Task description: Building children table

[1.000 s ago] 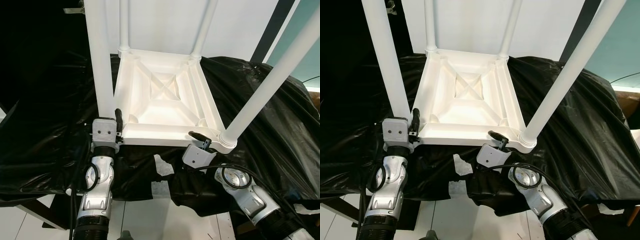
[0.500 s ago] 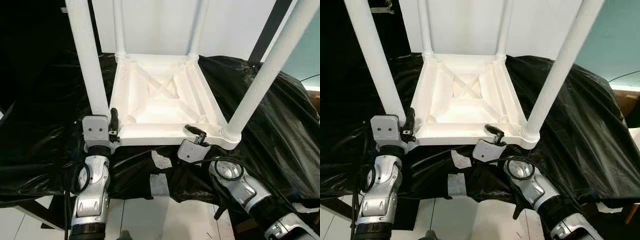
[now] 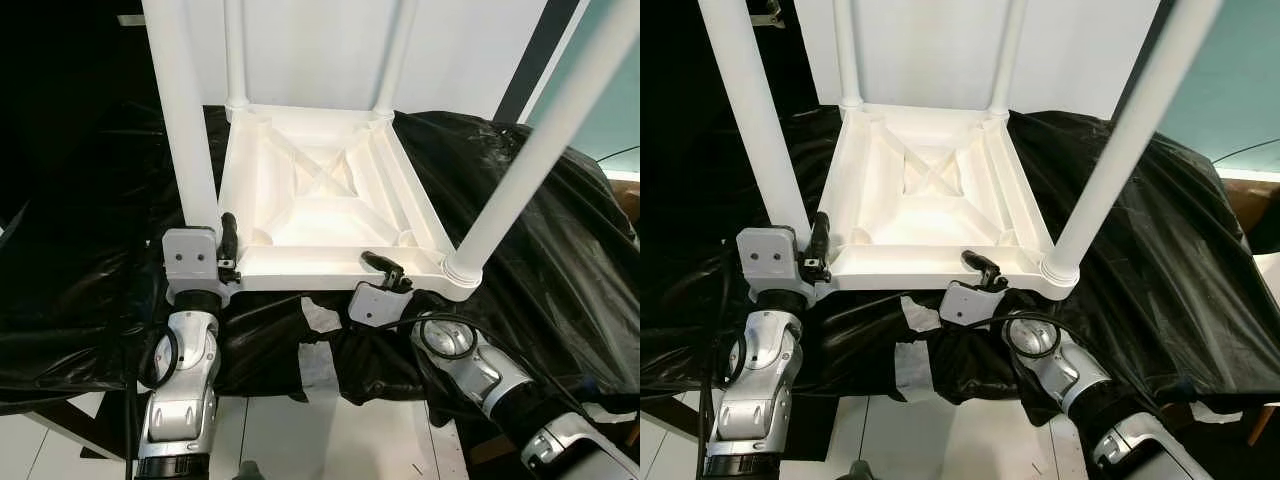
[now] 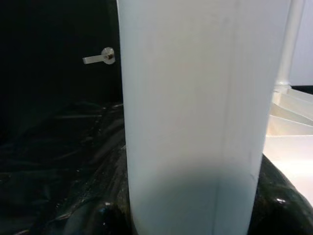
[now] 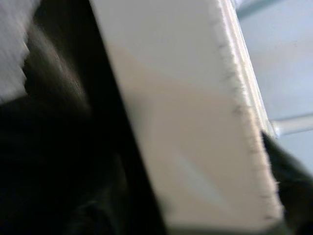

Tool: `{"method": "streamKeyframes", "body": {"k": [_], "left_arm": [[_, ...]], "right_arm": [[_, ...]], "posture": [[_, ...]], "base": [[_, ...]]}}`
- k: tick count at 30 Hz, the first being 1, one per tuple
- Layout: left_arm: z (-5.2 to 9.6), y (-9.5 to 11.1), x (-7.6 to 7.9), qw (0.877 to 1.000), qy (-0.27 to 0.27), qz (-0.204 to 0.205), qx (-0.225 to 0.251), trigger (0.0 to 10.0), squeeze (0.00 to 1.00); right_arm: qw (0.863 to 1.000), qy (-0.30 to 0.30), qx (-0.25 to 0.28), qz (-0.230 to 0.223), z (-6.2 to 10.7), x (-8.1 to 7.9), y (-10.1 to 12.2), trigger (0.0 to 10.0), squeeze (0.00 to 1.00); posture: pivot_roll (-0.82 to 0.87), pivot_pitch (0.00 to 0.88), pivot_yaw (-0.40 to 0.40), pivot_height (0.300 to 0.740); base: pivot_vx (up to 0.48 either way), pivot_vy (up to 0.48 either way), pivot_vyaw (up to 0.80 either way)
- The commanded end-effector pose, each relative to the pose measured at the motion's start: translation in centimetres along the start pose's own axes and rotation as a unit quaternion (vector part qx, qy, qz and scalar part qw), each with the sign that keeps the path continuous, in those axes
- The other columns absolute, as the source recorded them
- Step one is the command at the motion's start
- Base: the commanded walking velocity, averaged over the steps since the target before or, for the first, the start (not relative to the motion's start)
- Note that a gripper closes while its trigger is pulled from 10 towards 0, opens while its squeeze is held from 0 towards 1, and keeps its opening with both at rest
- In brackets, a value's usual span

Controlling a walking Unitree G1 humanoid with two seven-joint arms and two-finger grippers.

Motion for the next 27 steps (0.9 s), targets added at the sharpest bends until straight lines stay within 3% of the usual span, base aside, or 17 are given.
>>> {"method": "streamKeyframes", "body": {"k": [1,5,6,7,11,12,13,14,15,19,20,21,22,23,24,25,27], "left_arm": [[-0.3,4.8,2.3,0.991,-0.067,0.044,0.107,0.0,0.00],[-0.2,4.9,2.5,0.990,-0.071,0.049,0.109,0.0,0.00],[-0.2,4.9,2.5,0.990,-0.072,0.050,0.110,3.5,0.00],[-0.1,4.7,2.6,0.990,-0.075,0.050,0.107,10.0,0.00],[0.3,4.1,2.8,0.991,-0.086,0.033,0.101,10.0,0.00],[0.7,3.3,3.0,0.991,-0.095,0.018,0.090,10.0,0.12],[0.7,3.3,3.0,0.991,-0.095,0.018,0.090,10.0,0.12],[1.1,2.5,3.2,0.991,-0.106,0.007,0.081,10.0,0.60],[1.6,1.7,3.5,0.991,-0.119,-0.003,0.068,10.0,1.00],[2.4,0.7,4.0,0.989,-0.136,0.011,0.050,10.0,1.00],[2.5,0.9,4.2,0.988,-0.142,0.046,0.049,10.0,1.00],[2.5,0.9,4.2,0.988,-0.142,0.046,0.049,10.0,1.00],[3.0,1.3,4.6,0.980,-0.159,0.110,0.041,10.0,0.82],[3.4,1.5,4.9,0.971,-0.176,0.156,0.035,10.0,0.00],[3.4,1.5,4.9,0.971,-0.176,0.156,0.035,10.0,0.00],[4.0,1.2,4.5,0.962,-0.185,0.200,0.020,10.0,0.00],[4.8,0.2,3.3,0.954,-0.183,0.236,-0.005,10.0,0.00]], "right_arm": [[0.998,0.040,-0.039,0.010,0.5,-1.9,-1.5,0.0,0.00],[0.999,0.035,-0.033,0.014,0.4,-1.7,-1.3,0.0,0.00],[0.999,0.033,-0.031,0.017,0.5,-1.7,-1.3,0.0,0.00],[0.999,0.028,-0.029,0.019,0.5,-1.4,-1.3,0.0,0.00],[0.999,0.010,-0.032,0.019,0.4,-0.5,-1.6,0.0,0.00],[0.999,0.004,-0.033,0.019,0.4,0.0,-1.8,0.0,0.00],[0.999,0.004,-0.033,0.019,0.4,0.0,-1.8,0.0,0.00],[0.999,-0.001,-0.034,0.019,0.3,0.3,-1.9,0.0,0.00],[0.999,-0.004,-0.035,0.017,0.3,0.4,-1.9,0.0,0.00],[0.999,-0.009,-0.036,0.011,0.2,0.5,-1.9,0.0,0.00],[0.999,-0.011,-0.038,0.009,0.2,0.5,-1.9,0.0,0.00],[0.999,-0.011,-0.038,0.009,0.2,0.5,-1.9,0.0,0.00],[0.999,-0.015,-0.042,0.003,0.2,0.6,-1.9,0.0,0.00],[0.999,-0.018,-0.045,-0.001,0.2,0.7,-2.0,0.0,0.00],[0.999,-0.018,-0.045,-0.001,0.2,0.7,-2.0,0.0,0.00],[0.998,-0.025,-0.049,-0.006,0.1,1.0,-2.1,0.0,0.00],[0.998,-0.040,-0.055,-0.019,-0.1,1.6,-2.2,0.0,0.00]], "posture": [[0.11,0.000,-0.066,0.740],[0.11,0.000,-0.067,0.740],[0.11,0.000,-0.067,0.740],[0.11,0.000,-0.068,0.740],[0.10,0.000,-0.067,0.740],[0.10,0.000,-0.065,0.740],[0.10,0.000,-0.065,0.740],[0.10,0.000,-0.065,0.740],[0.10,0.000,-0.064,0.740],[0.10,0.000,-0.063,0.740],[0.09,0.000,-0.063,0.740],[0.09,0.000,-0.063,0.740],[0.09,0.000,-0.062,0.740],[0.09,0.000,-0.062,0.740],[0.09,0.000,-0.062,0.740],[0.09,0.000,-0.062,0.740],[0.09,0.000,-0.060,0.740]], "base": [[0.000,0.000,0.00],[0.000,0.000,0.00],[0.000,0.000,0.00],[0.000,0.000,0.00],[0.000,0.000,0.00],[0.000,0.000,0.00],[0.000,0.000,0.00],[0.000,0.000,0.00],[0.000,0.000,0.00],[0.000,0.000,0.00],[0.000,0.000,0.00],[0.000,0.000,0.00],[0.000,0.000,0.00],[0.000,0.000,0.00],[0.000,0.000,0.00],[0.000,0.000,0.00],[0.000,0.000,0.00]]}}
Point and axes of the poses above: a point about 5 cm out from each wrist's last joint towards the gripper, its own z axis pointing back from the gripper into the wrist, its own y axis along the axis of the wrist's last joint, x = y × z, the point moved 2 cm from there along -z, pointing out of the wrist towards the gripper, and after that the axes turned 7 degrees about z, right-handed, at the moved point
